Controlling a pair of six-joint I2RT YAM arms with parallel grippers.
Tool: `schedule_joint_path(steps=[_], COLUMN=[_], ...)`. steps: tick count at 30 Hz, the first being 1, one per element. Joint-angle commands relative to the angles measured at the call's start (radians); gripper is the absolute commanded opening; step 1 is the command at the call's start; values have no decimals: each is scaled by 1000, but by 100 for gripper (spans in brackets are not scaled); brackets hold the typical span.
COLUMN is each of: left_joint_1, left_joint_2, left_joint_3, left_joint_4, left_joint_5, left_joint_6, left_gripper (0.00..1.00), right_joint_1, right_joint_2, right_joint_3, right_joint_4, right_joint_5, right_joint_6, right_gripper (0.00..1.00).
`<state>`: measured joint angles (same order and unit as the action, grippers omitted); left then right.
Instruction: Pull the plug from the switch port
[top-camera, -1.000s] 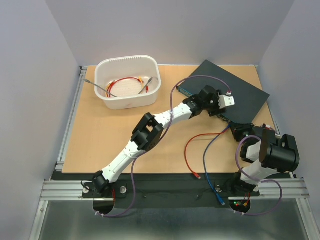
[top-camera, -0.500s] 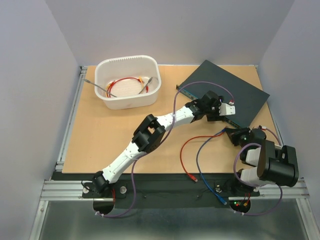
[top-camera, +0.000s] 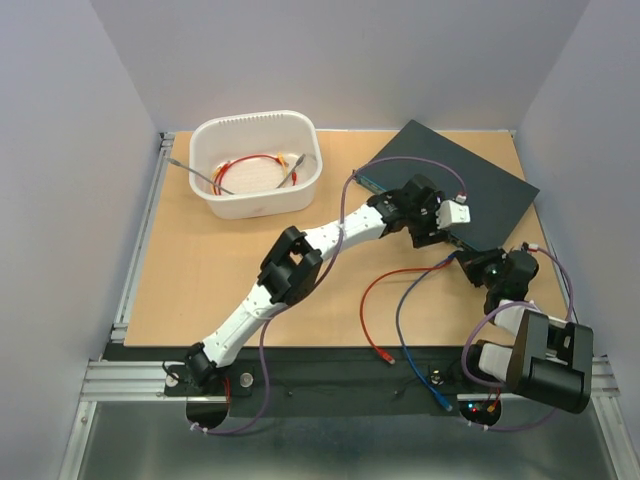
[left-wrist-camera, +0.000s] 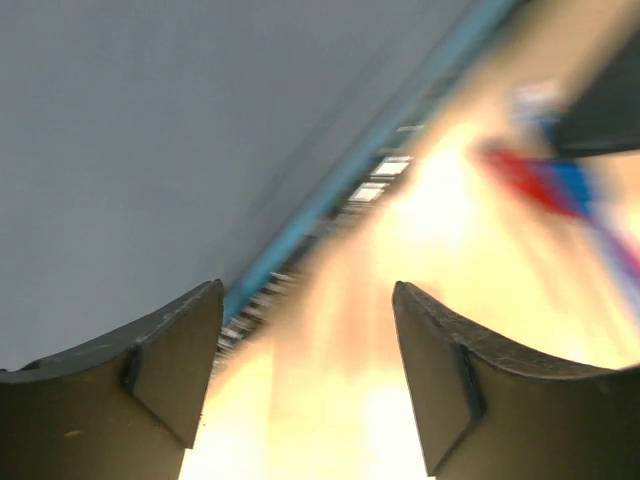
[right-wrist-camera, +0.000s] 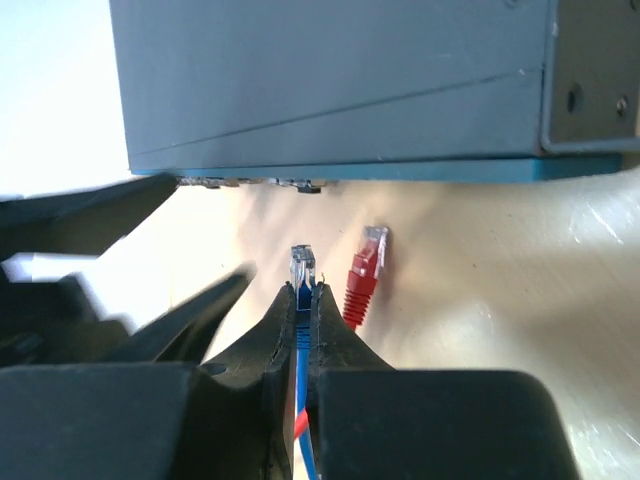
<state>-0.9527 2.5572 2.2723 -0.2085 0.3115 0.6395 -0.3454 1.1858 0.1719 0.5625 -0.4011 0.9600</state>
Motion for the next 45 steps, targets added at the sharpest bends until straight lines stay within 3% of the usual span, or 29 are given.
schedule_joint_path(steps=[1, 8, 12, 19, 26, 30, 32, 34, 35, 36, 38, 40, 41, 45], left_joint_1=[-4, 25, 11, 11, -8, -17, -20, -18, -18, -17, -9, -4, 5, 51], left_joint_2=[-181, -255, -256, -204, -199, -204, -203, -195, -196, -196, -209, -222, -238, -282], left_joint_3=[49, 72, 4, -20, -59, -91, -100, -91, -85, -79, -54, -43, -34, 12], left_joint_4=[-143, -207, -164, 17, -9, -29, -20, -17, -19, -16, -14, -6, -5, 0], left_joint_5=[204, 398, 390, 242, 455, 469, 436, 407, 396, 359, 321, 269, 206, 53], left_joint_6=[-108, -156, -187, -265, -267, -267, -277, -287, -291, -300, -319, -330, -334, -336], left_gripper=[81, 88, 99, 99, 94, 88, 75, 39, 15, 0, 0, 0, 0, 0], right_joint_1=[6, 6, 6, 6, 6, 6, 6, 6, 6, 6, 6, 6, 6, 6], right_joint_2=[-34, -184, -232, -331, -361, -353, -353, -354, -353, -353, -341, -336, -338, -371], right_joint_3=[32, 124, 147, 184, 204, 202, 205, 209, 209, 209, 213, 219, 218, 198], right_joint_4=[-24, -121, -127, -182, -211, -191, -188, -188, -187, -188, -185, -211, -223, -273], right_joint_5=[2, 8, -10, -33, -19, -21, -18, -22, -24, -25, -41, -74, -80, -79], right_joint_6=[-29, -47, -12, 25, 26, 39, 39, 37, 37, 39, 22, 3, -9, -38], right_gripper=[1, 0, 0, 0, 1, 0, 0, 1, 0, 0, 2, 22, 41, 57])
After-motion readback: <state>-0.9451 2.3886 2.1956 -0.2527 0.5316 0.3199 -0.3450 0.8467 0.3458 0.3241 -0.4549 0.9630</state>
